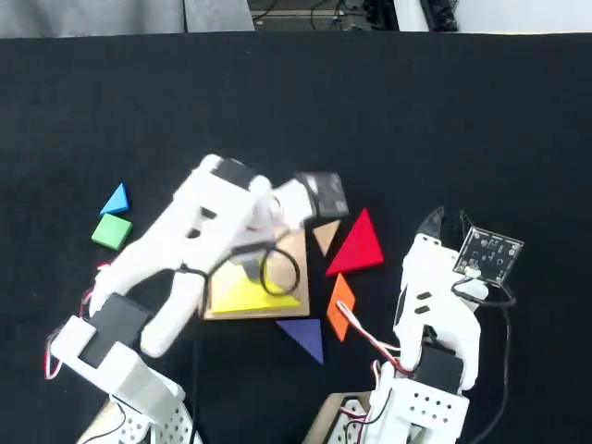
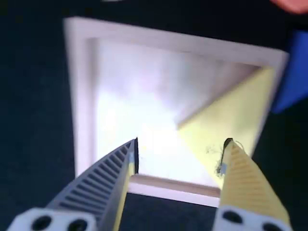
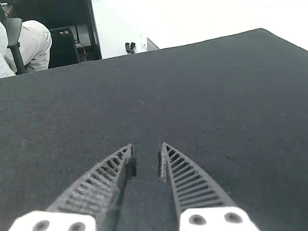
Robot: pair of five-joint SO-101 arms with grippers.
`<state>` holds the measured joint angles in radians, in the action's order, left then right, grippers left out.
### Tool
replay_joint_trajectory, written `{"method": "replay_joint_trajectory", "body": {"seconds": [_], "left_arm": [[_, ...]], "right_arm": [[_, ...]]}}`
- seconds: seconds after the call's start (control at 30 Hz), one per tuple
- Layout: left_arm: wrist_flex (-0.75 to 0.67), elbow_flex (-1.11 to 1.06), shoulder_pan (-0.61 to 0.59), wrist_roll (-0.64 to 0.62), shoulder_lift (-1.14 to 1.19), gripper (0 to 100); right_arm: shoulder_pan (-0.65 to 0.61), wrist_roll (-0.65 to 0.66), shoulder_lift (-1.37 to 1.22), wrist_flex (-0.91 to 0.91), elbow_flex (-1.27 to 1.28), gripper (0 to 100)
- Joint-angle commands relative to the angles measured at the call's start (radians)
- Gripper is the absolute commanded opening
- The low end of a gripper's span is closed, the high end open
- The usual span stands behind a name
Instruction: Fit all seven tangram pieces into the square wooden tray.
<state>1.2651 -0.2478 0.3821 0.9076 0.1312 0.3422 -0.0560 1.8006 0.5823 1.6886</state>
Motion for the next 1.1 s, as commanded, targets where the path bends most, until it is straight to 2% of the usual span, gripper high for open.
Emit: {"method": "replay_joint_trajectory", "body": {"seconds": [0.0, 0.17, 0.5, 0.8, 1.07], "left_arm": [[0.078, 0.024, -0.030, -0.026, -0.052, 28], [0.190, -0.036, 0.015, -0.002, -0.106, 28], [-0.106, -0.341, 0.113, -0.003, -0.198, 28], [-0.120, -0.282, 0.042, -0.031, -0.187, 28], [-0.183, -0.292, 0.035, -0.031, -0.184, 28]], "right_arm": [[0.008, -0.009, 0.091, -0.017, -0.004, 9.7], [0.008, -0.009, 0.091, -0.018, -0.004, 9.7], [0.008, -0.009, 0.091, -0.017, -0.004, 9.8], [0.008, -0.009, 0.091, -0.015, -0.004, 9.8], [-0.017, 0.000, 0.091, -0.012, -0.004, 9.8]]}}
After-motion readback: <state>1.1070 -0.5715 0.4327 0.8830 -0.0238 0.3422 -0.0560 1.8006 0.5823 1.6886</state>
